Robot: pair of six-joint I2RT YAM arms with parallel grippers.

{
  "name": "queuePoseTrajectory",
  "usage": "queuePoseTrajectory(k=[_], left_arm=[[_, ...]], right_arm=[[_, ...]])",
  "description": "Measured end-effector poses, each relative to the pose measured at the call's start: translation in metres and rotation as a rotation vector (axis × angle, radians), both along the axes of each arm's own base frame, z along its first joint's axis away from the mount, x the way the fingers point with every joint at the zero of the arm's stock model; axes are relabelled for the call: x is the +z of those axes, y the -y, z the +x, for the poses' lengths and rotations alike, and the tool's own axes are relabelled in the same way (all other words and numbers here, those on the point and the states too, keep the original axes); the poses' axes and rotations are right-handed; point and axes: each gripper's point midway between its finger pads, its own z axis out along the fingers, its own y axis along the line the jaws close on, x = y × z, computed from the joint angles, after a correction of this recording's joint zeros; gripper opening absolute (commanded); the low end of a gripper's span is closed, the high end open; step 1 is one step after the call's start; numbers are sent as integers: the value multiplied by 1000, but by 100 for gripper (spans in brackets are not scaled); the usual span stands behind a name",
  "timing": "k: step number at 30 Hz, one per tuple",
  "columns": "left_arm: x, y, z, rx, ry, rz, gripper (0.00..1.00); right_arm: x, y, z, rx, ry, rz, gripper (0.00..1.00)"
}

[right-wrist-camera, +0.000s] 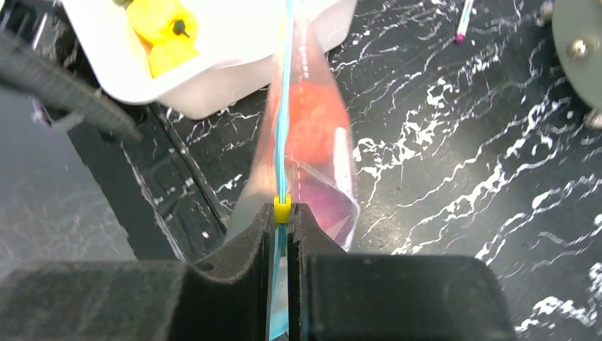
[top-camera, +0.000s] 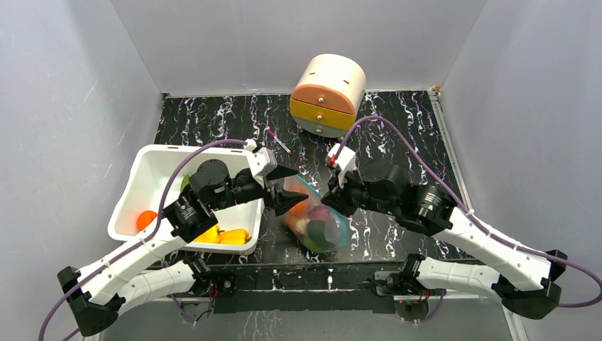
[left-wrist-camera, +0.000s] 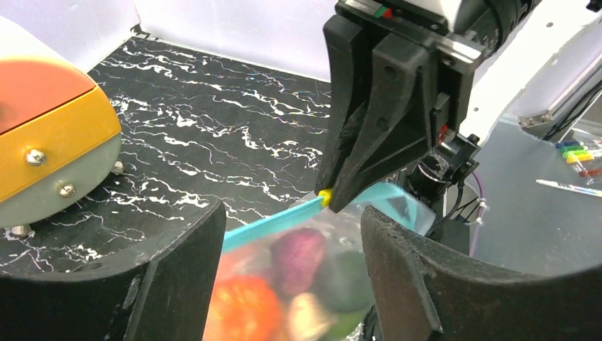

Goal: Place the food in the zip-top bag and seal the zipper
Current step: Zip the zipper food storage bag at the center of the board.

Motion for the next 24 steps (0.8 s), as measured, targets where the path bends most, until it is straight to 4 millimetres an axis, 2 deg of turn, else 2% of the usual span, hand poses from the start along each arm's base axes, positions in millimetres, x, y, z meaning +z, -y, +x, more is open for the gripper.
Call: queuePoseTrajectory(k=[4, 6, 12, 17, 20, 24], left_arm=[[2, 1, 1, 11, -32, -22, 69], [4, 2, -1, -1, -23, -26, 69], [-11, 0, -21, -152, 72, 109, 71], [-2, 0, -29, -256, 188, 182, 72], [2, 2, -31, -299, 238, 196, 70], [-4, 5, -35, -353, 267, 218, 64]], right_arm=[[0, 1, 13, -188, -110, 52, 0], [3, 4, 14, -220, -127, 63, 0], [25, 6, -8, -41, -54, 86, 0], [40, 9, -25, 132, 45, 43, 0], [36, 6, -30, 223, 85, 6, 0], [33, 3, -35, 302, 118, -20, 0]])
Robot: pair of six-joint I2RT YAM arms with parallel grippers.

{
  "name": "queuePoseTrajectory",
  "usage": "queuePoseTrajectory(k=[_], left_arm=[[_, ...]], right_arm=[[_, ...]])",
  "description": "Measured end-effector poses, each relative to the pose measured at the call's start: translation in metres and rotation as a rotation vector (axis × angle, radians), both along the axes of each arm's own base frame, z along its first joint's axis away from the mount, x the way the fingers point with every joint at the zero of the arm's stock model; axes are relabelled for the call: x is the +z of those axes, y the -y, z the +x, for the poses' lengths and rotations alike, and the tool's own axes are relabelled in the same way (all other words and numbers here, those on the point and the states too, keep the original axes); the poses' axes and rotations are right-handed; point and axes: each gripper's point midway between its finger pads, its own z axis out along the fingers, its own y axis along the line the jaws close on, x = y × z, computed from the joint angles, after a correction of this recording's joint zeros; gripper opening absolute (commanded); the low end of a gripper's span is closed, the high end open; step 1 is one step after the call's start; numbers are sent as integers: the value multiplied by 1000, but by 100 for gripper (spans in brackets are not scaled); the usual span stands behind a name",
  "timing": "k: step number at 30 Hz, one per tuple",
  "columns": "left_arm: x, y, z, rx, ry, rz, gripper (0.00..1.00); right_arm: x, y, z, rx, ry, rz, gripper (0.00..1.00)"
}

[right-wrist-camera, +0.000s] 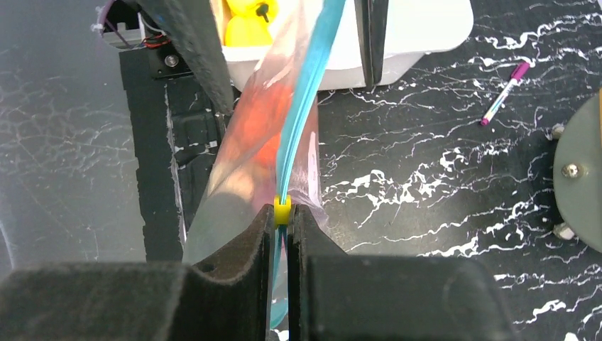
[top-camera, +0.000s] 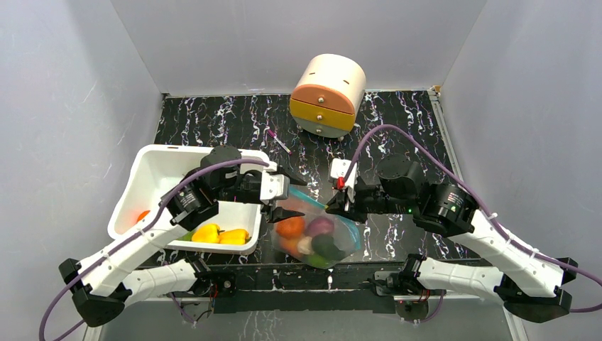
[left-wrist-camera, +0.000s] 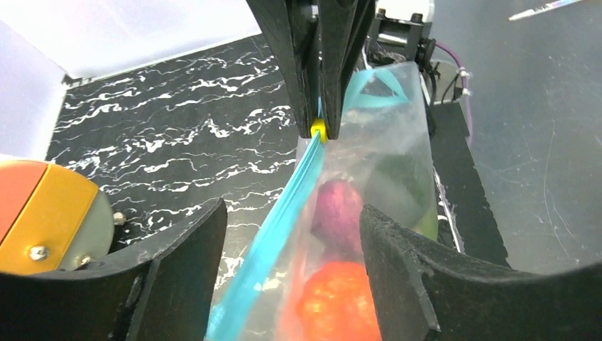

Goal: Place the food in the zip-top bag and seal the zipper
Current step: Zip the zipper food storage bag at the center of the board.

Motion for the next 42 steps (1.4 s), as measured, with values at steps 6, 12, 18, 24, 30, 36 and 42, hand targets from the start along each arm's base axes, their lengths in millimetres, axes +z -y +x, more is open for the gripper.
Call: queuePoseTrajectory(k=[6, 12, 18, 24, 30, 36, 42], left_arm=[[-12, 5, -7, -86, -17, 50, 53], [-15, 12, -10, -137, -50, 75, 18], [-19, 13, -11, -139, -77, 83, 0], [-22, 12, -6, -111, -65, 97, 0], [-24, 7, 2, -60, -29, 121, 0], [-27, 4, 5, -32, -11, 148, 0], [-31, 1, 7, -15, -15, 170, 0]], right_arm=[[0, -4, -6, 93, 51, -11, 0], [0, -7, -8, 137, 80, -15, 0], [0, -7, -7, 158, 108, -19, 0], [-1, -5, -2, 133, 121, -30, 0], [1, 0, 2, 99, 139, -37, 0], [4, 19, -1, 62, 156, -51, 0], [0, 34, -3, 30, 143, -99, 0]])
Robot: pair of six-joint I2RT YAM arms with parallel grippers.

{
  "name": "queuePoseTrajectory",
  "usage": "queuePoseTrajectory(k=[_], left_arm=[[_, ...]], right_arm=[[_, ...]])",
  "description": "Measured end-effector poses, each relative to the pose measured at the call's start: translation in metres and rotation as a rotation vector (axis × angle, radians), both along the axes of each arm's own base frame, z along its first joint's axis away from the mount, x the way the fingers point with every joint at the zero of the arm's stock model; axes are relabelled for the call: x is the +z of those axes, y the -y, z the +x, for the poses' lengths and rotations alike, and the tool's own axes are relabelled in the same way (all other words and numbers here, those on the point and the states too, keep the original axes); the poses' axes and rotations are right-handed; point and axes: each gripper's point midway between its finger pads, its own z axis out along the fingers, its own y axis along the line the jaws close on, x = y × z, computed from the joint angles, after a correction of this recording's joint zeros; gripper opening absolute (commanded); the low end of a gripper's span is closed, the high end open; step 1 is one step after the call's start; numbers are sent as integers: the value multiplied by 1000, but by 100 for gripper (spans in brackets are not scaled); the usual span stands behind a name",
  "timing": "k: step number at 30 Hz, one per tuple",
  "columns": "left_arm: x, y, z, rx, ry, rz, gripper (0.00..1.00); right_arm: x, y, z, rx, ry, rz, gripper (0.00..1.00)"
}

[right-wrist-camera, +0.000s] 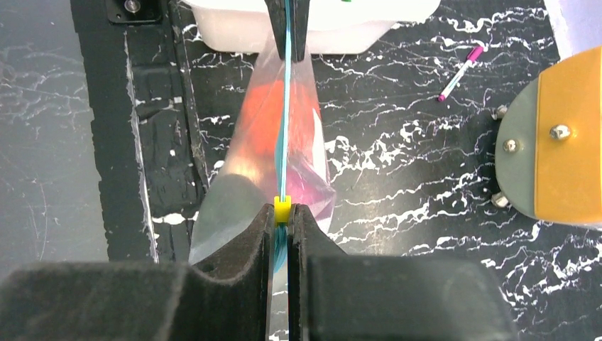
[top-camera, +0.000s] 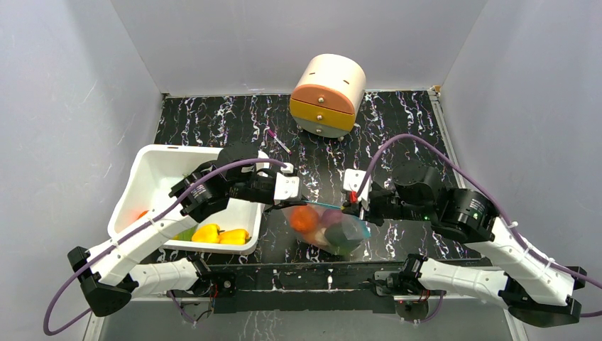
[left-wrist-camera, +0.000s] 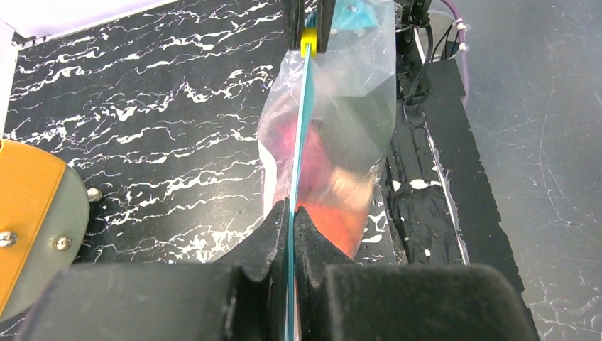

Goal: Place the food in the zip-top bag and seal the zipper
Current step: Zip the zipper food storage bag at the center of the board.

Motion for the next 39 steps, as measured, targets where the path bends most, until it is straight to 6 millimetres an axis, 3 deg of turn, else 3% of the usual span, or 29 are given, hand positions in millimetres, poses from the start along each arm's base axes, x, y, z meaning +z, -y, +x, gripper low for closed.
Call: queuePoseTrajectory(k=[23, 30, 39], left_arm=[[1, -9, 10, 61, 62, 21, 0], [0, -15, 22, 117, 94, 44, 0], [13, -29, 22, 150, 148, 33, 0]], right_arm=[[30, 57, -8, -152, 6, -63, 0], [41, 73, -1, -191, 76, -94, 0], [42, 70, 22, -189, 178, -200, 0]])
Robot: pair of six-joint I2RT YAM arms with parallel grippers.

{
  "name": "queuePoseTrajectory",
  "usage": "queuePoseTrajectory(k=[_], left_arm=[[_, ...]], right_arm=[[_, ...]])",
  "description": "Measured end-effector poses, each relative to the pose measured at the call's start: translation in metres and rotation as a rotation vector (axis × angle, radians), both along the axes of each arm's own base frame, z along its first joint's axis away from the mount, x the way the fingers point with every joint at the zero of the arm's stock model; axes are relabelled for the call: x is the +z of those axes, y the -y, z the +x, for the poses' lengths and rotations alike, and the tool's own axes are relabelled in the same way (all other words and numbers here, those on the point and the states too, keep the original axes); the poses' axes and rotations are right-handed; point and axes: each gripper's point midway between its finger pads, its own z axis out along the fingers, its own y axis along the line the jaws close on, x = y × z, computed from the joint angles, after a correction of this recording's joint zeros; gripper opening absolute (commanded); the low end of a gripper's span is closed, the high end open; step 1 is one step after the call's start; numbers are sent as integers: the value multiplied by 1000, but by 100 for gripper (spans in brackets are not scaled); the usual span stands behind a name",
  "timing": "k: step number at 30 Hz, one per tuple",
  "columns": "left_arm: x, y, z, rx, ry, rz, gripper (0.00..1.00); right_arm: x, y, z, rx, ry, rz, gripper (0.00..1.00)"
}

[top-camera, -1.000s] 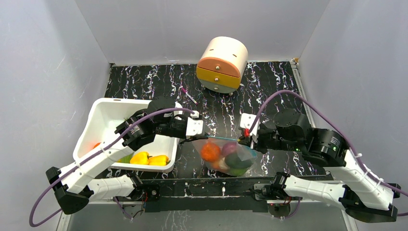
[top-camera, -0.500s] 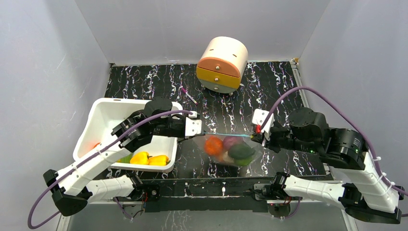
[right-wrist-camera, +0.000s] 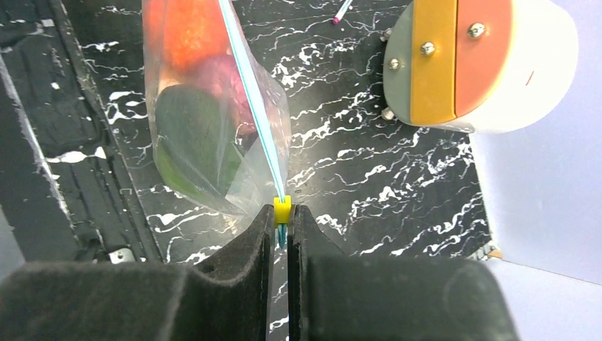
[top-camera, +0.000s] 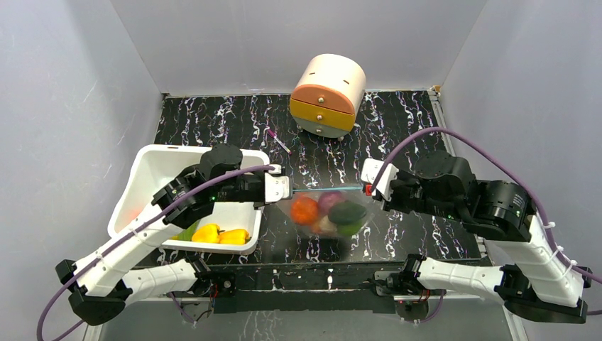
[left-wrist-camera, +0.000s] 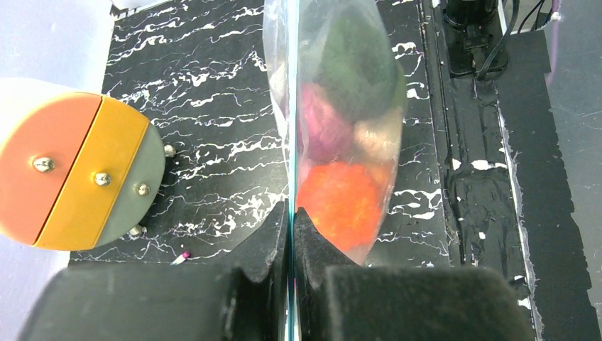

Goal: Place the food in the zip-top bag and seal the zipper
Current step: Zip the zipper food storage bag at the center of the board.

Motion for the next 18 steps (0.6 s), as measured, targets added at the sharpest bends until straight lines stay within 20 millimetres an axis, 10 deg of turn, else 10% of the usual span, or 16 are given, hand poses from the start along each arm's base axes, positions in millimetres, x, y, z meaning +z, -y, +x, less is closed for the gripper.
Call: queuePoseTrajectory(k=[18], left_arm=[[-6, 14, 9, 36, -43, -60, 3]], right_arm=[[13, 13, 6, -4, 113, -17, 0]])
